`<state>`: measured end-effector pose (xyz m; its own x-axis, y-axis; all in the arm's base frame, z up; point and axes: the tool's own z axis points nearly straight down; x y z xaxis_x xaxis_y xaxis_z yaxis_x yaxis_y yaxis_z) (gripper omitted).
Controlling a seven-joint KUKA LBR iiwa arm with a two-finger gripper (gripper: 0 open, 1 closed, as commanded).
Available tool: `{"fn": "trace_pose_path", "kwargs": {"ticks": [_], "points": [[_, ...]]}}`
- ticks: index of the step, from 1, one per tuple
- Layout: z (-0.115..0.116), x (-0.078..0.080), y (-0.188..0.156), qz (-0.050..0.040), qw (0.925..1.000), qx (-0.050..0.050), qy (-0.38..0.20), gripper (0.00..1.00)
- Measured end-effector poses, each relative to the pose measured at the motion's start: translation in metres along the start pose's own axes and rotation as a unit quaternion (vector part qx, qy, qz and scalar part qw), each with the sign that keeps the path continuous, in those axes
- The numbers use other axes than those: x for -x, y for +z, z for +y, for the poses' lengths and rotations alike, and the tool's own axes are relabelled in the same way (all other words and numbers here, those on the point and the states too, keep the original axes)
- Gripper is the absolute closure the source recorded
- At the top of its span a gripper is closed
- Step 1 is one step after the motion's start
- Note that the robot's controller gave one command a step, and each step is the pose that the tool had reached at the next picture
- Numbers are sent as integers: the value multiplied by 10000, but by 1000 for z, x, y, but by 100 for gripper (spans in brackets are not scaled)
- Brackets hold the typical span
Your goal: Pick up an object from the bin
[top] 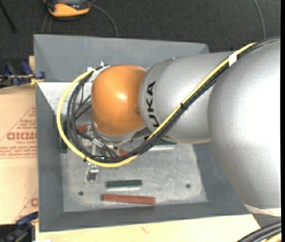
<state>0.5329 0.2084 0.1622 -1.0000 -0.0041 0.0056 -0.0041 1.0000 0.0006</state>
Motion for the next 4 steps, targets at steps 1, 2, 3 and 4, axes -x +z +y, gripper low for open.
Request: {"fn": "trace_pose_path", "kwargs": {"ticks": [1, 2, 3, 4], "points": [[-1, 2, -5, -38, 10000, 10, 21, 0], [-27, -16, 48, -63, 9999, 19, 146, 0], [-79, 0, 73, -9, 9995, -1, 309, 0], [-111, 11, 76, -45, 9996, -20, 265, 0]]}}
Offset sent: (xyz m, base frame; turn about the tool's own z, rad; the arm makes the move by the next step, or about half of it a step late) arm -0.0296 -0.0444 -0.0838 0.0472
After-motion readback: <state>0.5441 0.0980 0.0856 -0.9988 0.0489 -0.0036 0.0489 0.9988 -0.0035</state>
